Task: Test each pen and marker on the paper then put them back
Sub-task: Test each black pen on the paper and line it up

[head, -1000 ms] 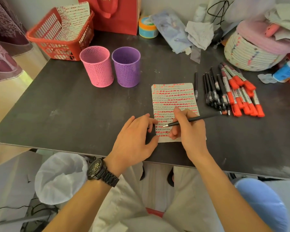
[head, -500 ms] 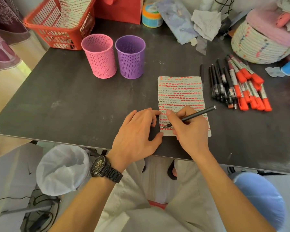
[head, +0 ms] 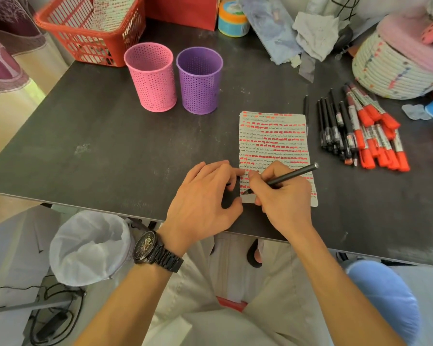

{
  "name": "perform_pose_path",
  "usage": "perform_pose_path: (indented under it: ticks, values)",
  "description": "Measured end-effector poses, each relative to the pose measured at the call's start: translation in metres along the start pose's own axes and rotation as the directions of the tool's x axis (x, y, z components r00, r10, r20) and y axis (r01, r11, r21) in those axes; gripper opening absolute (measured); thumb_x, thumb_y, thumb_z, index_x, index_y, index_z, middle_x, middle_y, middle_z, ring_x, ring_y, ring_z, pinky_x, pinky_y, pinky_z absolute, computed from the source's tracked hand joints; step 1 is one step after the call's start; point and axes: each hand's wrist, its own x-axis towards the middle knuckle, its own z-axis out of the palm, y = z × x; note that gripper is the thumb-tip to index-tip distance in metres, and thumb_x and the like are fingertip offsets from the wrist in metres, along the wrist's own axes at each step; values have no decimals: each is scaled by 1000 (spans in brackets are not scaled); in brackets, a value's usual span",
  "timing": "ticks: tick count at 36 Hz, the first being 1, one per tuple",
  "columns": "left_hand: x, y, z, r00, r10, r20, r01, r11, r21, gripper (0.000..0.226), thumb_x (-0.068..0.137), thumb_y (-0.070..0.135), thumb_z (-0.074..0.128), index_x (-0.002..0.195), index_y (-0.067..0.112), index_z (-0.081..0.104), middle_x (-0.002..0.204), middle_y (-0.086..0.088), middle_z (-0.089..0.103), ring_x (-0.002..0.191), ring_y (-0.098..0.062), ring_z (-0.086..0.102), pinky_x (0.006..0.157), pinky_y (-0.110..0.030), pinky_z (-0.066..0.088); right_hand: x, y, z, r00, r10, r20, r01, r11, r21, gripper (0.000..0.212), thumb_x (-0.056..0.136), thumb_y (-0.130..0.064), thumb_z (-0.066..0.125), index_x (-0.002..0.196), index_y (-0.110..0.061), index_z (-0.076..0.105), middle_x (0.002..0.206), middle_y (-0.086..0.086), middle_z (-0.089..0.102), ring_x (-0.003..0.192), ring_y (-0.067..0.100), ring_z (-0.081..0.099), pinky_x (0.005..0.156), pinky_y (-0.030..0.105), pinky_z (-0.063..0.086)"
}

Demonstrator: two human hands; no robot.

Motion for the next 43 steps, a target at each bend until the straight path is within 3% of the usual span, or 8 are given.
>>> perform_pose_path:
  ticks: [12,23,36,43]
  values:
    - [0,1,-1,1000,-14,3,14,1000,-9,27,83,39,60,86,29,35,136,17,61,140,-10,42,119,-37,23,0,-2,0,1000,18,18,-19,1000,13,28,92,-23,70,67,-23,57,52,-10,63,49,4,63,55,11,45]
    - [0,0,0,1000,-19,8,19,1000,-5,27,83,40,60,86,28,36,136,19,60,140,-8,40,118,-30,17,-1,-3,-1,1000,26,0,-26,999,46,31,91,-19,71,64,-28,56,52,-7,63,48,5,62,52,10,45]
    - [0,1,-2,1000,-17,10,17,1000,-4,29,83,39,61,86,30,34,137,18,60,141,-10,41,120,-36,21,0,-1,0,999,36,-14,-35,999,23,29,91,-20,71,65,-23,56,55,-7,64,48,3,63,51,9,43]
    - [1,1,-2,998,-33,46,33,999,0,28,84,37,63,86,28,36,139,18,58,141,-10,40,120,-32,18,1,0,1,998,37,-45,-36,999,27,29,92,-24,71,67,-26,56,55,-11,64,49,3,64,50,11,44]
